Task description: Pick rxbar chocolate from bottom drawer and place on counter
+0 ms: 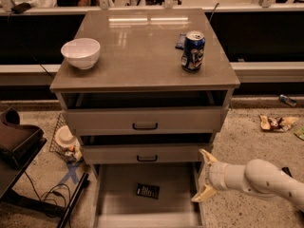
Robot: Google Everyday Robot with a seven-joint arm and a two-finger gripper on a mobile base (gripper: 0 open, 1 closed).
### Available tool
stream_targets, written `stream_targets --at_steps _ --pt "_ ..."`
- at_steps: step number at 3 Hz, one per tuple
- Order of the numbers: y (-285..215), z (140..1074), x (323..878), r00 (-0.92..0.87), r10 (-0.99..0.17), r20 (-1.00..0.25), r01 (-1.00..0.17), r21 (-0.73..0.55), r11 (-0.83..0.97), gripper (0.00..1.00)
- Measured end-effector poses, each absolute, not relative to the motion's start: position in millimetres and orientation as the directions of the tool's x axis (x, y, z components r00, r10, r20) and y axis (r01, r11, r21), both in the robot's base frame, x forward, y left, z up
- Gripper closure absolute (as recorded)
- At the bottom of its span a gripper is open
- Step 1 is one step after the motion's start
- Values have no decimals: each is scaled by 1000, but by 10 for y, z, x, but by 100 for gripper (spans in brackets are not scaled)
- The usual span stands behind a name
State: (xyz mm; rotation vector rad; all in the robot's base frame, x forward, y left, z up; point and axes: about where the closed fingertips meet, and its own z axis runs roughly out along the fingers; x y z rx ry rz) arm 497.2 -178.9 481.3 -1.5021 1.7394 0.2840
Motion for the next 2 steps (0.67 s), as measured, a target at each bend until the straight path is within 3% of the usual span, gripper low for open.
stream_targets --at_steps 1,2 --pt "-1655 4203 4981 1 -734 -679 -910 -304 280 0" --pt "-1654 4200 4980 1 -734 -679 -911 -304 280 0"
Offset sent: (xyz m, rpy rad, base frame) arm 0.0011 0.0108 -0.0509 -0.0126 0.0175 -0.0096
